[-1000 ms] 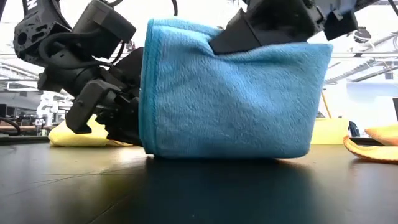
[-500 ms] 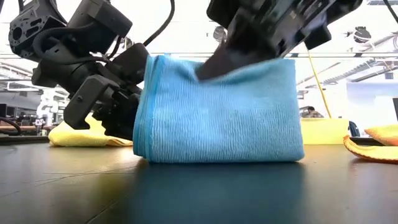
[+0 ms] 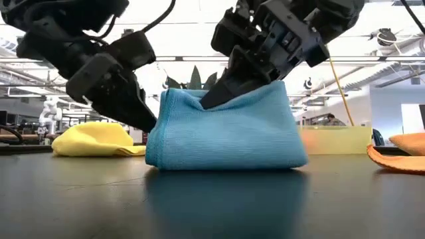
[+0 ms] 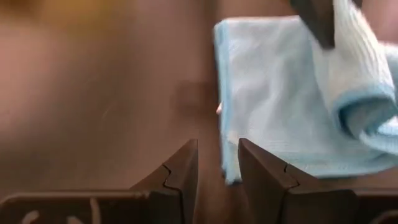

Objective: Fold microfiber towels
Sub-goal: Fold the blue microfiber cloth

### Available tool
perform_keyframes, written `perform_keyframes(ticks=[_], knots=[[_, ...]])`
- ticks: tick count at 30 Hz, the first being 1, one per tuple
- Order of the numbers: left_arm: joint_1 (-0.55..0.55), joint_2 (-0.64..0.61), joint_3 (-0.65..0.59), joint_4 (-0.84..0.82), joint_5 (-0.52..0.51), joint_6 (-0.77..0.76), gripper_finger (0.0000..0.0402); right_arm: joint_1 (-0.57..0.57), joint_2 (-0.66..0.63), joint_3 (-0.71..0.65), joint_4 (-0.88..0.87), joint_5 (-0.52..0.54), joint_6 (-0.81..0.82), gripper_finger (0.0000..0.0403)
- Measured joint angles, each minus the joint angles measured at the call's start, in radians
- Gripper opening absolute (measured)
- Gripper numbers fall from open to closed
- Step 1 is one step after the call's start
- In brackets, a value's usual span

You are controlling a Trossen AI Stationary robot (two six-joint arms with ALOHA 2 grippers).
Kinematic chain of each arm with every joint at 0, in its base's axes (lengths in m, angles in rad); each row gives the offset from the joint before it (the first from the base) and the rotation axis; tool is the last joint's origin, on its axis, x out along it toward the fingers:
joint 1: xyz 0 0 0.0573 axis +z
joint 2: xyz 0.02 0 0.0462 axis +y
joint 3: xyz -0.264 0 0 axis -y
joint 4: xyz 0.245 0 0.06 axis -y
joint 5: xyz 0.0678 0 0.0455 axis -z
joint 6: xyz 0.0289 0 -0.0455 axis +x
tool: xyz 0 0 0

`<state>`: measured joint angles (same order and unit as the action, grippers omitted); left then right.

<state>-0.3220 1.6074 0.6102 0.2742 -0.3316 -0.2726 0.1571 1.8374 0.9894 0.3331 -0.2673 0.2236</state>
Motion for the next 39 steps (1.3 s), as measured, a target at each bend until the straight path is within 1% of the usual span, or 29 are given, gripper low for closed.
perform_keyframes(ticks=[3, 8, 10, 14, 16, 21, 23, 34, 38, 39], knots=[[-0.01, -0.004, 0.0, -0.06, -0.063, -0.022, 0.0117, -0.018, 0.0, 0.0, -0.002, 0.0, -0.004, 0.0009], [-0.007, 0.055, -0.001, -0.054, -0.077, -0.035, 0.0117, -0.05, 0.0, 0.0, -0.014, -0.003, -0.008, 0.0009], [-0.007, 0.084, 0.0, -0.007, -0.069, -0.039, 0.0117, -0.061, 0.0, 0.0, -0.016, -0.005, -0.008, 0.0009], [-0.006, 0.136, 0.002, 0.059, -0.065, -0.028, 0.0117, -0.084, 0.0, 0.0, -0.016, -0.053, -0.025, 0.0009], [-0.006, 0.151, 0.002, 0.086, -0.066, -0.016, 0.0117, -0.092, 0.009, 0.0, -0.008, -0.055, -0.027, 0.0009], [-0.006, 0.157, 0.002, 0.106, -0.066, 0.005, 0.0117, -0.115, 0.059, 0.0, 0.009, -0.098, -0.038, 0.0009], [-0.006, 0.157, 0.002, 0.107, -0.065, 0.005, 0.0117, -0.124, 0.077, -0.001, 0.021, -0.099, -0.041, 0.0009], [-0.006, 0.158, 0.001, 0.122, -0.063, 0.018, 0.0117, -0.159, 0.08, -0.001, 0.039, -0.099, -0.035, 0.0009], [-0.006, 0.158, 0.0, 0.126, -0.063, 0.018, 0.0117, -0.158, 0.08, -0.001, 0.038, -0.096, -0.063, 0.0009], [-0.006, 0.158, 0.0, 0.126, -0.063, 0.018, 0.0117, -0.157, 0.08, -0.001, 0.036, -0.082, -0.068, 0.0009]])
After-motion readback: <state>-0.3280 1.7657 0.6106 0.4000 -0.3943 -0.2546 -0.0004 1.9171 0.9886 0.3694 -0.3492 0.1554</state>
